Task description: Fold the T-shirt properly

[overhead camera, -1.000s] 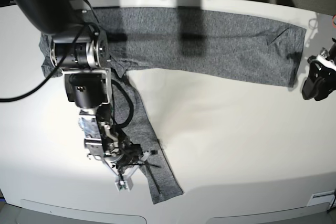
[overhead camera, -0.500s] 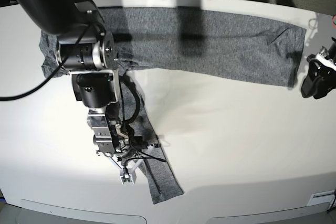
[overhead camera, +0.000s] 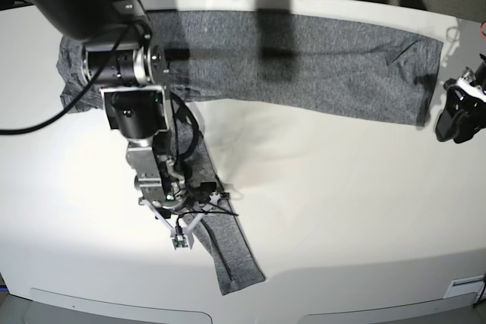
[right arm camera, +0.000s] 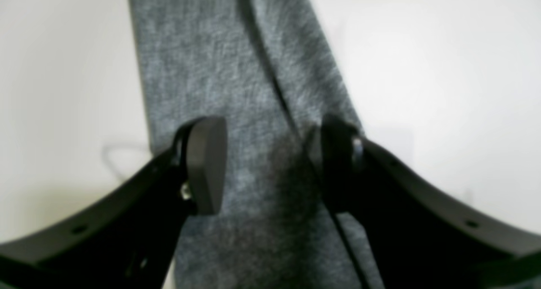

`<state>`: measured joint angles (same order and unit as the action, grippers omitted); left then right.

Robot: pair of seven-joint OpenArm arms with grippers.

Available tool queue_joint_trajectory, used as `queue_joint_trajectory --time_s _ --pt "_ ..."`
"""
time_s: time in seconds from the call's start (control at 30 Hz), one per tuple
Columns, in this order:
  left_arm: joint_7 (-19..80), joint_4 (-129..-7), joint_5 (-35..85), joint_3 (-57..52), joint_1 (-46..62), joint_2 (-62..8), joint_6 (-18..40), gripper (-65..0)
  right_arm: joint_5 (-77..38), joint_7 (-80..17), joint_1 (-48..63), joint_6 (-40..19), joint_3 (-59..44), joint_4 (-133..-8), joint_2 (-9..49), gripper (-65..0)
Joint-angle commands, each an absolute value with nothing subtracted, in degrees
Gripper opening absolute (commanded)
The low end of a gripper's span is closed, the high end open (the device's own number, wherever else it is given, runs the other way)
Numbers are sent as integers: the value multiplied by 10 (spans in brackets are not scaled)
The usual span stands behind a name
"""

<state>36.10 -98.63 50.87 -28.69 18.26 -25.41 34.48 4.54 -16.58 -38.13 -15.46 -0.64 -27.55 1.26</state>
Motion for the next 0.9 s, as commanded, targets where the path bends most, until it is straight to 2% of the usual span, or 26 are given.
queue_joint_trajectory --time_s 0.0,0.1,0.2,0.43,0.63,0.87 --pt "347 -994 520 -292 180 -265 347 -382 48 -182 -392 -160 2 -283 9 -299" --pt "347 -994 520 -292 179 -265 347 -381 55 -193 -369 -202 61 -284 4 -299" --pt "347 -994 519 -292 179 -265 347 -381 11 -230 -341 -212 150 -318 6 -299" --pt "346 -994 520 -292 179 -265 347 -382 -80 -335 -240 -239 288 -534 18 -299" --pt "347 -994 520 -292 179 -265 347 -381 -92 -370 -150 -266 308 -704 19 -299" --pt "347 -994 519 -292 180 -265 347 -381 -92 -393 -96 -277 308 -802 30 -299"
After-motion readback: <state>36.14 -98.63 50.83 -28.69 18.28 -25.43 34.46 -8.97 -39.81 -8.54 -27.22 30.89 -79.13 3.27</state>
